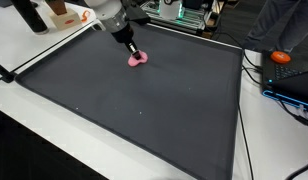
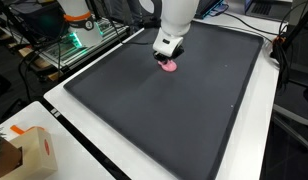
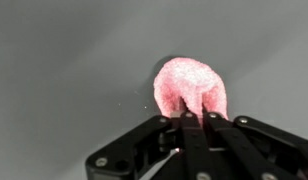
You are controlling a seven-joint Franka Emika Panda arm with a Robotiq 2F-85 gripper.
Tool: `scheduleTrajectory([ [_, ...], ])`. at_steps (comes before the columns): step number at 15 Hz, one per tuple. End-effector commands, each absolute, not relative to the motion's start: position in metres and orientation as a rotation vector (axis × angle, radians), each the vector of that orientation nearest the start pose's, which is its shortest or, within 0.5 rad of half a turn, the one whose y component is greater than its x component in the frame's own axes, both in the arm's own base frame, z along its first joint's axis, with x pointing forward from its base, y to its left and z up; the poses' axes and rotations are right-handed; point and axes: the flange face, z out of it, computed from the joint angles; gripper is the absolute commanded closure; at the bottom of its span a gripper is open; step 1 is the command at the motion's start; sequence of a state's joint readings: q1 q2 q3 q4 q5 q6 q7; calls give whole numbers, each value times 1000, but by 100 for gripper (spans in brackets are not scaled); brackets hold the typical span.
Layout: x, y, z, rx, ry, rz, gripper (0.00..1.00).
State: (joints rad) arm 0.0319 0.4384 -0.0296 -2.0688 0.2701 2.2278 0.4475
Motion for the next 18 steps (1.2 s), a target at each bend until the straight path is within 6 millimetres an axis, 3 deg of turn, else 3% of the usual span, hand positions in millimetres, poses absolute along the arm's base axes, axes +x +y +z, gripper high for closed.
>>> scheduleTrajectory([
  [1,554,9,194,-2808,940,541,70],
  [11,554,12,203,-2823,855,593,0],
  [15,562,15,216,-2883,679,569,0],
  [18,570,24,225,-2946,449,577,0],
])
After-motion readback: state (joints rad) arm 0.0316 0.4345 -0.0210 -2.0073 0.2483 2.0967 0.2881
